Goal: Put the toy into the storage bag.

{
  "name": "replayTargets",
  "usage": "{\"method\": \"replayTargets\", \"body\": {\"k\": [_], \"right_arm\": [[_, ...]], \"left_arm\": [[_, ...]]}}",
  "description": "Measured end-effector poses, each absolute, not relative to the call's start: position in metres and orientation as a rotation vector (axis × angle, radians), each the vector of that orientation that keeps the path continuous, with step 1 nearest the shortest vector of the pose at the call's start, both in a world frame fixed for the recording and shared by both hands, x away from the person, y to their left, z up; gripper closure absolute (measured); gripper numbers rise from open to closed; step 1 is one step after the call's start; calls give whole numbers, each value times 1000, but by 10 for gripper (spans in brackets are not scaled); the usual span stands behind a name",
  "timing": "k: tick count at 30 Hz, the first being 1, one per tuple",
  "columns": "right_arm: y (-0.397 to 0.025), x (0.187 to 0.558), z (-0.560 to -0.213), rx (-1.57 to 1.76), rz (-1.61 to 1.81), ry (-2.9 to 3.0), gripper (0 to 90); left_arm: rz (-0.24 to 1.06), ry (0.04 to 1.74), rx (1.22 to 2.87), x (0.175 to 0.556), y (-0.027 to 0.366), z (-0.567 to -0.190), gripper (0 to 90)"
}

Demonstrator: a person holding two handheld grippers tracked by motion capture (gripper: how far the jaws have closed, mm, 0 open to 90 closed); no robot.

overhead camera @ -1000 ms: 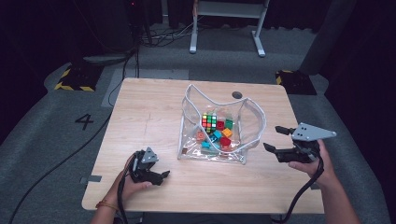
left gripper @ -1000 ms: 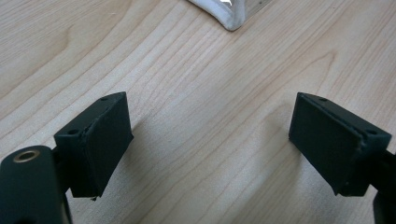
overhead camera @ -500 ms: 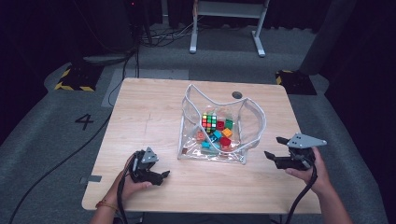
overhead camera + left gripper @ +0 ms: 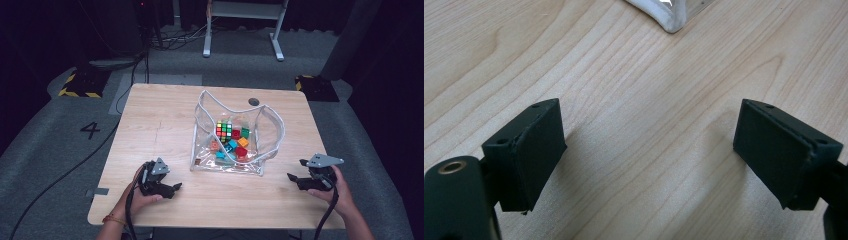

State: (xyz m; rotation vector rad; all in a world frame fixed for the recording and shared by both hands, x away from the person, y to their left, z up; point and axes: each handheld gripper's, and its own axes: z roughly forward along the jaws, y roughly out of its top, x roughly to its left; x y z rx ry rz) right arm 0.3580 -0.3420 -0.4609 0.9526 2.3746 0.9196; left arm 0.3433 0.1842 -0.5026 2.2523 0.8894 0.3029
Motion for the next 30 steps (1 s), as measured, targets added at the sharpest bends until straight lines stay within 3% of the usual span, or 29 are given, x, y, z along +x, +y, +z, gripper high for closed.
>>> {"method": "replayTargets", "body": {"k": [18,30], "right_arm": [[-376,342,-502,1164,1027,2293,253],[-377,340,-503,1183,1014,2275,225]], "left_arm": [[299,884,2251,344,184,-503,133],[300,886,2252,343,184,-503,133]]}}
